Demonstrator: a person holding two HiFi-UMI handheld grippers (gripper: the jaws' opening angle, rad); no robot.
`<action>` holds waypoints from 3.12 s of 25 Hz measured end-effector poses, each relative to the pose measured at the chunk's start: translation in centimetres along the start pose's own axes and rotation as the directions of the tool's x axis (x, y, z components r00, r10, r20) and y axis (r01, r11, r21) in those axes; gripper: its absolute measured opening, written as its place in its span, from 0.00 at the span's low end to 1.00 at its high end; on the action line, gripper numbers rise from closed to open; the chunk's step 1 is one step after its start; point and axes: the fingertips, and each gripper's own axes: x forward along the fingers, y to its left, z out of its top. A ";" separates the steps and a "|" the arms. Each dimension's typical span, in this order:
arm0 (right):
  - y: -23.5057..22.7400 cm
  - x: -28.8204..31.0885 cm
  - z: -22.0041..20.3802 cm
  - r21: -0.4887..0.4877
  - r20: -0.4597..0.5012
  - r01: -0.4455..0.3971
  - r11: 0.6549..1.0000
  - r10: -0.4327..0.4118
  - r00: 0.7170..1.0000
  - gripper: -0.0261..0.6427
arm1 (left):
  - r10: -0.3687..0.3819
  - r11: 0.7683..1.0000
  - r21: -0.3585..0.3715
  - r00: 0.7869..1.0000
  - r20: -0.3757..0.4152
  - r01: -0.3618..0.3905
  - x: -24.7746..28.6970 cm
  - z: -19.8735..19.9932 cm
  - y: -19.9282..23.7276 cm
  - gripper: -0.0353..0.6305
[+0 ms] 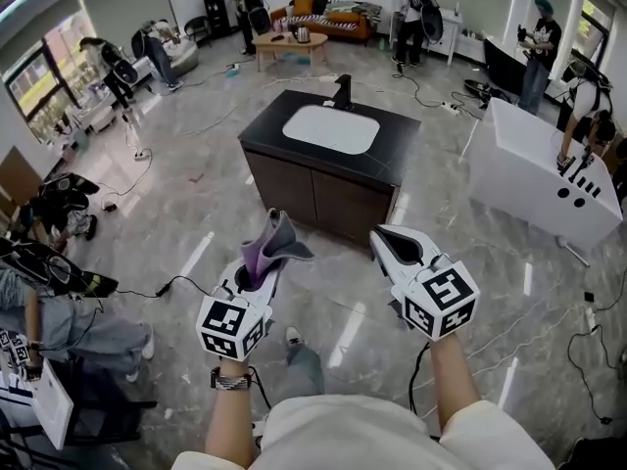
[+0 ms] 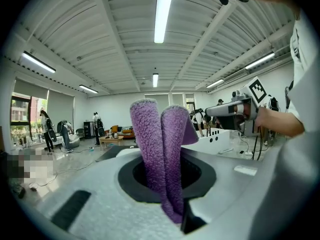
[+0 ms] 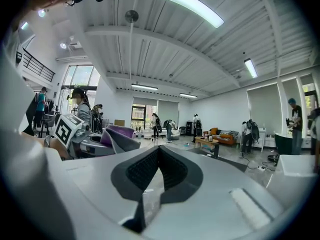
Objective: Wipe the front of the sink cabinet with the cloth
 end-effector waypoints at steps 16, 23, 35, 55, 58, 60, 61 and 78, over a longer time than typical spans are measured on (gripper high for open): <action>-7.3 20.6 3.2 0.027 0.071 0.068 0.997 -0.070 0.995 0.05 | -0.050 0.999 -0.006 0.999 -0.001 0.050 12.7 0.3 18.9 0.13; -9.1 26.2 1.7 0.047 0.070 0.084 0.995 -0.087 0.994 0.05 | -0.086 0.996 -0.004 0.996 -0.003 0.086 17.0 -1.2 23.8 0.12; -10.1 35.3 -1.9 -0.012 0.063 0.099 0.995 -0.098 0.993 0.05 | -0.232 0.973 -0.029 0.972 -0.028 0.231 24.8 -5.9 29.5 0.13; -22.6 50.4 -24.8 0.083 -0.002 0.219 0.972 -0.220 0.976 0.05 | -0.289 0.953 -0.114 0.953 -0.086 0.279 45.1 -27.4 32.8 0.13; -23.5 51.3 -27.2 0.113 -0.018 0.209 0.971 -0.208 0.978 0.05 | -0.306 0.950 -0.109 0.946 -0.111 0.294 46.9 -29.7 32.4 0.13; -24.0 52.3 -28.8 0.103 -0.032 0.195 0.975 -0.193 0.981 0.05 | -0.321 0.946 -0.092 0.939 -0.120 0.312 48.1 -30.8 32.0 0.13; -24.3 52.8 -29.5 0.096 -0.037 0.191 0.977 -0.188 0.982 0.05 | -0.329 0.943 -0.084 0.937 -0.119 0.321 48.8 -31.2 31.9 0.13; -27.4 56.9 -36.5 0.120 -0.135 0.185 0.975 -0.169 0.976 0.05 | -0.355 0.934 -0.090 0.921 -0.162 0.345 58.9 -37.5 33.1 0.13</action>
